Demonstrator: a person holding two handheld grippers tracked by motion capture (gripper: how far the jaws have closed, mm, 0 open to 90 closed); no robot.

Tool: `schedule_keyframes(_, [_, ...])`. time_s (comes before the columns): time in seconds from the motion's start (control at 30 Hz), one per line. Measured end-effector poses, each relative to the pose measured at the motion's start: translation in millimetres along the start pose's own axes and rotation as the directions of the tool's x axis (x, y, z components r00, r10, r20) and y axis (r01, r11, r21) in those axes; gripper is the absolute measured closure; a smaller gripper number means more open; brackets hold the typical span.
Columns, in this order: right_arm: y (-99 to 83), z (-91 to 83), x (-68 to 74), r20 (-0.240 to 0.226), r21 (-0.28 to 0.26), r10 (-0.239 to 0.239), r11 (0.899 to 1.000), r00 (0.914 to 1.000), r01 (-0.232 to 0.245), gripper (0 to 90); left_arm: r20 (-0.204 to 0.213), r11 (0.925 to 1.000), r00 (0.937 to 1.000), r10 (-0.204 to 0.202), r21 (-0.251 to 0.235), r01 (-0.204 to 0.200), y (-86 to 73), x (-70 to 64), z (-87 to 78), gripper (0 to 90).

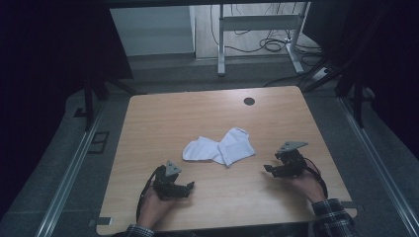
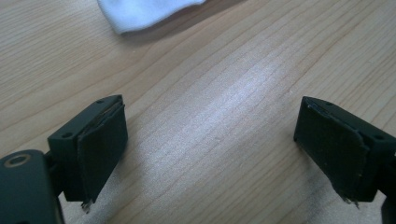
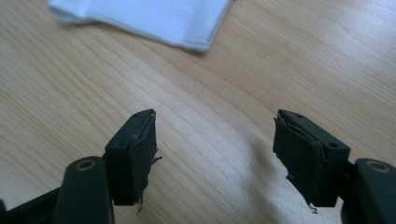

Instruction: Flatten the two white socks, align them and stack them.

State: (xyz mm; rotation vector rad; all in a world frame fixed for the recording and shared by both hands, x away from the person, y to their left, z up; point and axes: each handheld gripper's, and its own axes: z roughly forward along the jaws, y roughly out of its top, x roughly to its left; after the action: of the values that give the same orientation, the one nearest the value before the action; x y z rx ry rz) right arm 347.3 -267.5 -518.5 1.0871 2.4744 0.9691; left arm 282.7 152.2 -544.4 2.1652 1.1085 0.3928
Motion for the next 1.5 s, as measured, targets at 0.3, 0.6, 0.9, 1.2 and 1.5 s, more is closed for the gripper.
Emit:
schedule_keyframes(0.3, [24.9, 5.7, 1.1, -0.033, 0.024, 0.03, 0.999, 0.999, -0.029, 46.5, 0.0, 1.0, 1.0, 0.0, -0.001, 0.0, 0.0, 0.0, 0.1, 9.9])
schedule_keyframes(0.6, [62.0, 19.4, -0.7, -0.06, 0.017, 0.062, 0.998, 0.9963, -0.061, 62.3, 0.0, 1.0, 1.0, 0.0, -0.002, 0.0, -0.1, 0.0, 0.2, 9.9])
schedule_keyframes(0.9, [80.8, 51.5, -0.2, -0.006, 0.046, 0.057, 0.997, 0.9984, -0.056, 66.4, 0.0, 1.0, 1.0, 0.0, -0.002, 0.0, -0.1, 0.0, 0.2, 9.9])
schedule_keyframes(1.2, [74.9, 73.8, -3.4, 0.003, 0.09, 0.075, 0.993, 0.9972, -0.075, 62.7, 0.001, 1.0, 1.0, -0.001, -0.003, 0.001, -0.1, 0.0, 0.2, 9.9])
schedule_keyframes(1.5, [81.8, 59.5, -0.6, -0.034, 0.076, 0.102, 0.992, 0.9942, -0.1, 80.9, 0.001, 1.0, 1.0, 0.001, -0.001, -0.001, 0.0, 0.2, 0.1, 9.9])
